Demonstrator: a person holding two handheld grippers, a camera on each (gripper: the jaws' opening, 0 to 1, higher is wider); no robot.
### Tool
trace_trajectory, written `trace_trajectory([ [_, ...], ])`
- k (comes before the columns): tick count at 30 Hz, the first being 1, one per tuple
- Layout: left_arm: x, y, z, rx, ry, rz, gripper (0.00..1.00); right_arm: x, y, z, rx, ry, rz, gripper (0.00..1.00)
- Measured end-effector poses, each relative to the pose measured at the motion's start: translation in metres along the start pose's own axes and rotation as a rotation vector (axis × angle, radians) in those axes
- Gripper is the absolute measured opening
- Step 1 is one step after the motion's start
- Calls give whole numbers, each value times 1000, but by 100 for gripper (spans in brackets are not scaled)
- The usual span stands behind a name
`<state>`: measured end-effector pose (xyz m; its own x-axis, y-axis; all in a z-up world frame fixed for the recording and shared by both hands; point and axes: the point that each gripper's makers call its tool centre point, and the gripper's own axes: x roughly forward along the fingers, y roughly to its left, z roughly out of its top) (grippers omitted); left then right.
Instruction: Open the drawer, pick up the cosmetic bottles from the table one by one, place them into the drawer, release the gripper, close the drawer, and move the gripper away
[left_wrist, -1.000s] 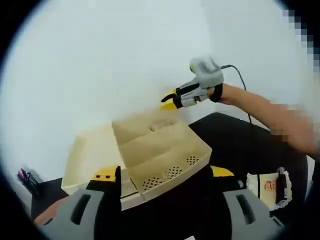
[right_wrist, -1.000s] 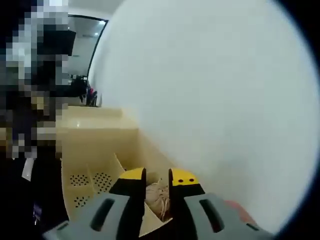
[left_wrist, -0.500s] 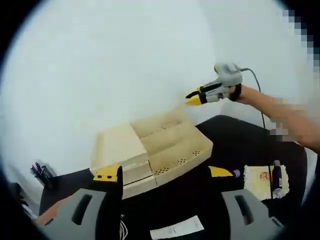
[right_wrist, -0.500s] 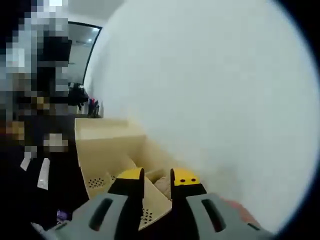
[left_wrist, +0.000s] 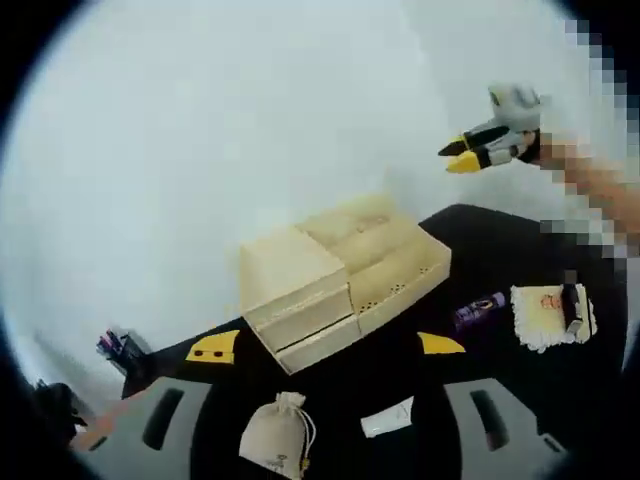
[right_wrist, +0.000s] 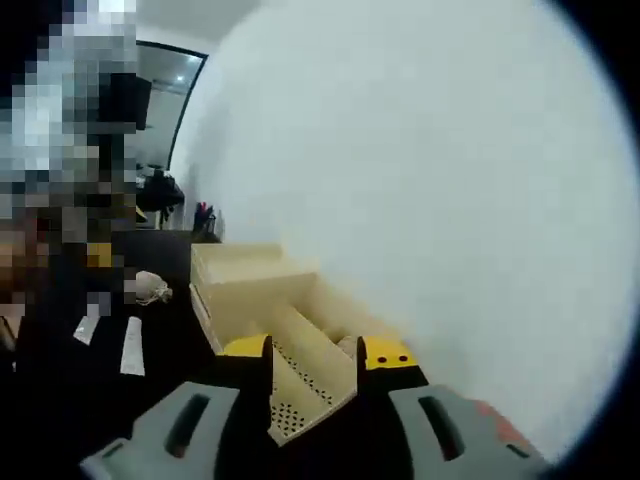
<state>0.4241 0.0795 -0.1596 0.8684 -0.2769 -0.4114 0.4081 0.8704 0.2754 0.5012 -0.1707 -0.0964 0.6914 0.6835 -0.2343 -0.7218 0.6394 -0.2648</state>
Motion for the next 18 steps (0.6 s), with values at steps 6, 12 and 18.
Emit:
trace_trajectory([
  [6,1,10,-16,-77,4,-70,66,-24,27,9,10,-24,23,34],
  [12,7,32,-46,-69,52,-52,70,-47,56,11,-35,-2,32,35],
  [18,14,50,-72,-4,70,-52,77,-80,84,17,-94,18,25,35],
])
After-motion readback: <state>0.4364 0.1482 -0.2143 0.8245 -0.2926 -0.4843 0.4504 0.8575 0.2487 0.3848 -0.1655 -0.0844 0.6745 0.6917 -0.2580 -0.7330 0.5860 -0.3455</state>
